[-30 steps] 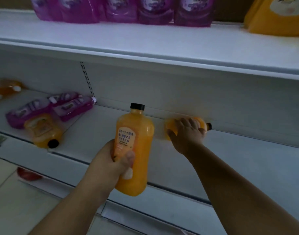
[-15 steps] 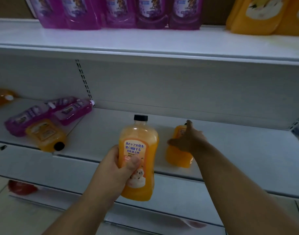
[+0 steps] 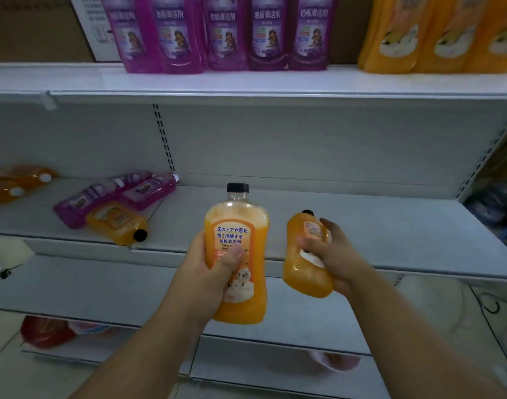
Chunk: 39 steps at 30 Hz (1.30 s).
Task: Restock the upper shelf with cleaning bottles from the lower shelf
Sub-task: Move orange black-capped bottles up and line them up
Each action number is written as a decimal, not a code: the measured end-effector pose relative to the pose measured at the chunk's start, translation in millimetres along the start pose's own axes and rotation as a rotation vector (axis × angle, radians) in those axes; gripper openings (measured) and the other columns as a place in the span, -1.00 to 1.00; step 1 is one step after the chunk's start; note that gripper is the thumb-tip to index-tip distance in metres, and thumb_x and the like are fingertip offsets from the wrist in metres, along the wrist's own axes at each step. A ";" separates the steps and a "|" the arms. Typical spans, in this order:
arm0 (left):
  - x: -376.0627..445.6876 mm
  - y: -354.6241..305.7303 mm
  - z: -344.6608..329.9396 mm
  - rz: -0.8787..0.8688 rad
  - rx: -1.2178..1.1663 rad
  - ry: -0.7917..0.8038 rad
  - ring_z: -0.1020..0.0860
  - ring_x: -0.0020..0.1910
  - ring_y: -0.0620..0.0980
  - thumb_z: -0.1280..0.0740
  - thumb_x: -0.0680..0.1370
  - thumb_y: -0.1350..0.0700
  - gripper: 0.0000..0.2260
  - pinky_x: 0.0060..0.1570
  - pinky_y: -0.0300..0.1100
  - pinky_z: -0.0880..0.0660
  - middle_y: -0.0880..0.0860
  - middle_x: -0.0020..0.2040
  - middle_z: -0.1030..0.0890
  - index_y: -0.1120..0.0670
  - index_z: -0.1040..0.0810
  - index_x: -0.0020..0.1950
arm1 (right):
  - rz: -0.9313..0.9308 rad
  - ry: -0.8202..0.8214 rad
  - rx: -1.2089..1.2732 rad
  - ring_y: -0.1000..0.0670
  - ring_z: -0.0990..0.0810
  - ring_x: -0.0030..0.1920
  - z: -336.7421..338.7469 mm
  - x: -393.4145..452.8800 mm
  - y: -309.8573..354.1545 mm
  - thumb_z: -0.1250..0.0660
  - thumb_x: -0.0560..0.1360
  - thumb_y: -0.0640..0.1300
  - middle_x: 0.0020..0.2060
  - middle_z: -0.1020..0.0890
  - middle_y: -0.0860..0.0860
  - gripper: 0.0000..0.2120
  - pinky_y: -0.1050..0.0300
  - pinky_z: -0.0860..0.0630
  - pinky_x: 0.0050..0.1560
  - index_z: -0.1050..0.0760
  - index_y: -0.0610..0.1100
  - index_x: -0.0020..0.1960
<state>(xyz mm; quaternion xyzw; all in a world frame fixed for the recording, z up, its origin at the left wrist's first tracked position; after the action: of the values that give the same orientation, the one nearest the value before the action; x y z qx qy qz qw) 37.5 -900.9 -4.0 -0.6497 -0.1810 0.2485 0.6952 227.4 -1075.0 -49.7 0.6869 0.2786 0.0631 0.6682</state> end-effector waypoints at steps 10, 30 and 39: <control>6.9 -74.4 -75.5 -0.211 0.099 0.126 -0.63 0.01 0.00 -0.45 0.28 -0.33 -0.53 0.05 0.18 -0.61 -0.07 0.05 -0.63 -0.18 -0.43 0.07 | 0.618 -0.123 0.043 -0.05 -0.67 0.05 59.1 -171.7 112.4 -0.67 0.03 -0.07 0.15 -0.58 0.05 -0.04 0.07 -0.62 -0.15 -0.31 0.34 0.30; 16.8 -324.2 -344.5 -0.731 0.294 0.202 -0.67 -0.09 -0.07 -0.57 0.36 -0.13 -0.56 -0.11 -0.01 -0.67 -0.07 -0.05 -0.67 -0.05 -0.50 0.12 | 1.132 -0.485 -0.488 0.27 -0.60 -0.02 287.9 -218.4 317.7 -0.59 -0.01 0.22 0.07 -0.45 0.27 0.02 0.24 -0.61 -0.29 -0.12 0.45 0.31; 91.0 -345.8 -429.7 -0.728 0.480 0.166 -0.65 -0.13 -0.03 -0.59 0.31 -0.17 -0.50 -0.16 -0.02 -0.67 -0.05 -0.08 -0.64 -0.07 -0.44 0.09 | 1.103 -0.552 -0.528 0.11 -0.64 -0.10 350.0 -137.6 341.8 -0.67 0.12 0.01 0.07 -0.48 0.15 0.00 0.33 -0.55 -0.38 -0.12 0.42 0.31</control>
<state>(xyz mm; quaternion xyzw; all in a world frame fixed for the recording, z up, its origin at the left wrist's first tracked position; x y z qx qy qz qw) 396.4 -1208.6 294.3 -0.3814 -0.2787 -0.0304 0.8809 375.0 -1431.7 280.8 0.5333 -0.3190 0.2832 0.7305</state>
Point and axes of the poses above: each hand's wrist, its own x-axis towards the middle knuckle, its own z-axis out of the back of the hand, y = z × x, the point moved 3 cm from there along x, towards the middle knuckle
